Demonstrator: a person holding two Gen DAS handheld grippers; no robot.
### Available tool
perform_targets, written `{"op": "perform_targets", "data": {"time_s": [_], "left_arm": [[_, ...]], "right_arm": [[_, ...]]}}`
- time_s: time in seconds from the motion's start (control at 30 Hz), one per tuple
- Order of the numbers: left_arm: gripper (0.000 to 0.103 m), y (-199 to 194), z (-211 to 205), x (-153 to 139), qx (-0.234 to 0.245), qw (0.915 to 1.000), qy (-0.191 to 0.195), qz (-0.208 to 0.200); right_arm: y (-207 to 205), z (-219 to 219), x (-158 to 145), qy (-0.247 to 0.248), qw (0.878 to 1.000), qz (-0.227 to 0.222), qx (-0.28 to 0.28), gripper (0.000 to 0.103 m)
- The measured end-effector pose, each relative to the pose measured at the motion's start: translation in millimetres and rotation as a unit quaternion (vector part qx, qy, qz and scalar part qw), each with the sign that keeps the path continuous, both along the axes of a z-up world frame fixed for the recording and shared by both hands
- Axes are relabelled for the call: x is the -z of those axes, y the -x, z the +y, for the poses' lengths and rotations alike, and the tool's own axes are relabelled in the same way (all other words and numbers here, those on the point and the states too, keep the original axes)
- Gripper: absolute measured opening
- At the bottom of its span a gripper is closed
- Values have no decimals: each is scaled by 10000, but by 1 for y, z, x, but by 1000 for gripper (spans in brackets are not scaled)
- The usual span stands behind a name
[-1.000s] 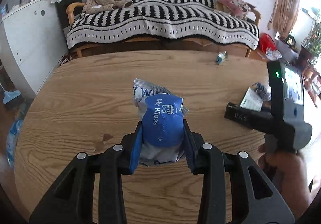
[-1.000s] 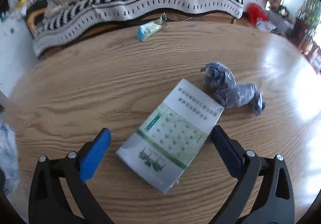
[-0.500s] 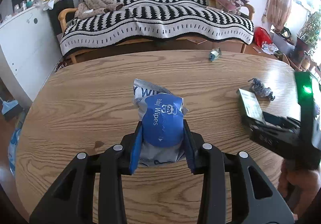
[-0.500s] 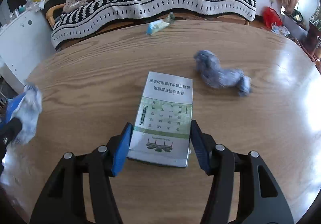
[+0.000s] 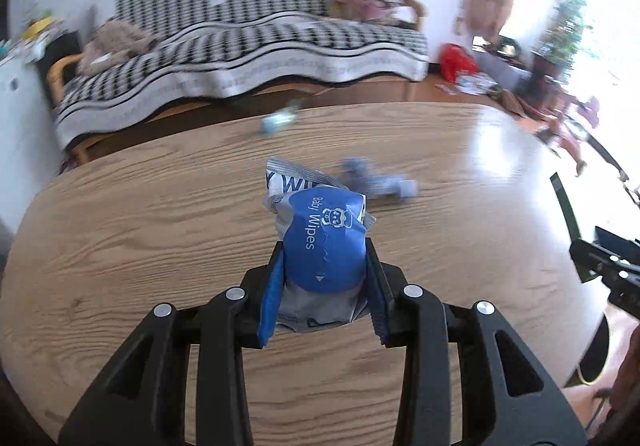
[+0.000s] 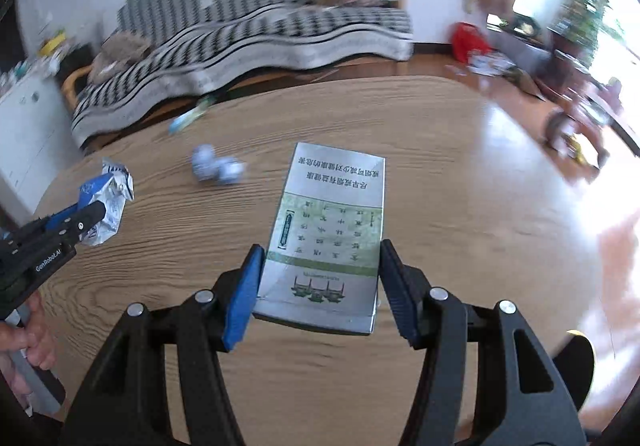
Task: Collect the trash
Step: 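Carry the wipes pack and booklet to the black bin and open both tools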
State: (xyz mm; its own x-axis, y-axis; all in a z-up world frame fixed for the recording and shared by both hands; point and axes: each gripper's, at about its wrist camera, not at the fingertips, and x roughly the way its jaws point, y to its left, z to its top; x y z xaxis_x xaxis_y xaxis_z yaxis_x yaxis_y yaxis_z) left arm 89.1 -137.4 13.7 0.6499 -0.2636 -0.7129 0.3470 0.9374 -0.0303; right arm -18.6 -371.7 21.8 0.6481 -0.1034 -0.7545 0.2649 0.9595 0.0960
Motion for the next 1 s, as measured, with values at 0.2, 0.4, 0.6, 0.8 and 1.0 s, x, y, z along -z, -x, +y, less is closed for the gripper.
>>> {"op": "perform_targets", "data": {"time_s": [0.2,0.4,0.6,0.8,1.0], "left_arm": [[36,46,-106,0,981,9951,128,-79],[36,114,-213,4,2071,9778,322,-44],[36,199,-319,30,3077,9494,570,262],[36,254,-398,74,3628,9253,554,952],[36,283,-438,108,3816,9121,438,1431]], "right_arm": [[85,-106,-3,19,9961,-31,879,57],[183,-201,0,-48,9839,-107,1782,57],[264,-274,16,-168,9686,39,2480,57],[318,-324,39,-513,9530,326,2969,58],[331,-351,70,-948,9409,643,3186,58]]}}
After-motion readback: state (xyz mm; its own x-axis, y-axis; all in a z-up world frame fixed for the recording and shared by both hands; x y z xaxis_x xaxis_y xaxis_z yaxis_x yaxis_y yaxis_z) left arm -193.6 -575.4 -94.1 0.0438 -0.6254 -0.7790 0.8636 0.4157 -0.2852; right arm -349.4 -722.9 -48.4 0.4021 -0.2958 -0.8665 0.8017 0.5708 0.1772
